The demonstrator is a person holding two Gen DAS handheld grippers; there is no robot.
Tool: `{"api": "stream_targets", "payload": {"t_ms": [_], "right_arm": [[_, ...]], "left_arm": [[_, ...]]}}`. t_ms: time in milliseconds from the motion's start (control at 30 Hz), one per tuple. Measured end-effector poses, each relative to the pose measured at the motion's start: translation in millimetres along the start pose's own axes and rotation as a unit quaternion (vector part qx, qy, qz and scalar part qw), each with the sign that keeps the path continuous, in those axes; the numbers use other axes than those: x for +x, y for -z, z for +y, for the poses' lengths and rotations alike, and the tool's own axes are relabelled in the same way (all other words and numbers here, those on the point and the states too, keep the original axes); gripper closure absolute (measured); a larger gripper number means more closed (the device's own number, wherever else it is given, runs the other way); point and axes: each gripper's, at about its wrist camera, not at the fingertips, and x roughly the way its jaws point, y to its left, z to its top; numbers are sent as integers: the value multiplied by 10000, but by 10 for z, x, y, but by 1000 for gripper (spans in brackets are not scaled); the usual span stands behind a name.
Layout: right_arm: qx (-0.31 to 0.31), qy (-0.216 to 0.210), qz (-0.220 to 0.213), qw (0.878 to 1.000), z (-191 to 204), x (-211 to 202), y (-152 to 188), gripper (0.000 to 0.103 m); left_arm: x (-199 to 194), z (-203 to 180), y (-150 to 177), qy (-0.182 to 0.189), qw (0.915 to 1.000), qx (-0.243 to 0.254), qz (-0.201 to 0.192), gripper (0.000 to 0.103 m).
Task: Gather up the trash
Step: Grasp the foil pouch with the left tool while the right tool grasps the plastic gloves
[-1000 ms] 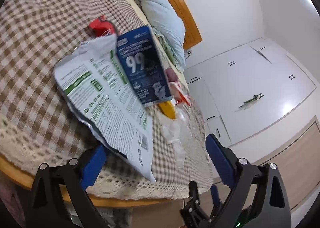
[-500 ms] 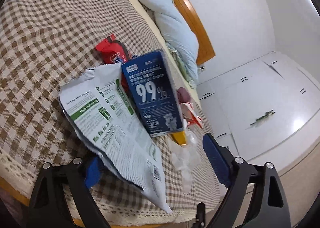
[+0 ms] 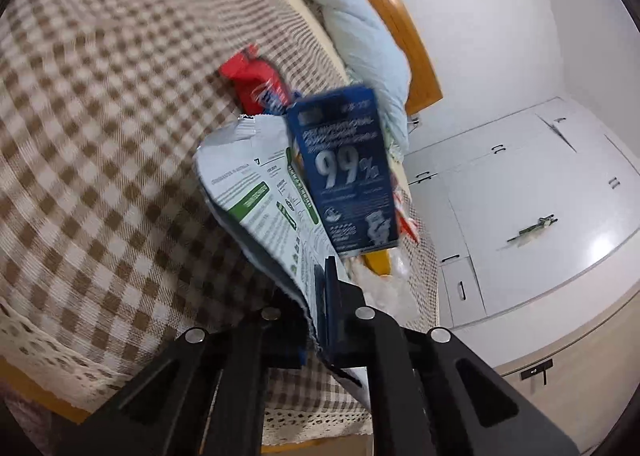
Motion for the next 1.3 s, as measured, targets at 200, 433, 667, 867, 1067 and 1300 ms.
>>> {"api": "stream_targets", "payload": {"t_ms": [200, 433, 667, 867, 1067, 1300], "right_arm": [[-36, -74, 18, 10000, 123, 107, -66, 8], [-52, -238, 138, 9996, 260, 320, -157, 8], [253, -452, 583, 9970, 264, 517, -201, 8], [360, -615, 964, 9928, 260, 661, -207, 8], [26, -926, 1073, 9899, 378, 643, -104, 46], [377, -1173, 1297, 9839, 268, 687, -51, 80]], "left_arm": [[-209, -90, -108, 114, 9978, 438, -476, 103], [-205, -239, -147, 22, 9955, 749, -584, 103], [-141, -358, -258, -33, 9932, 960, -655, 103], [-48, -348, -290, -48, 9935, 979, -570, 103], [49, -280, -277, -195, 9944, 937, -448, 103], [43, -163, -263, -371, 9945, 882, -435, 103]]}}
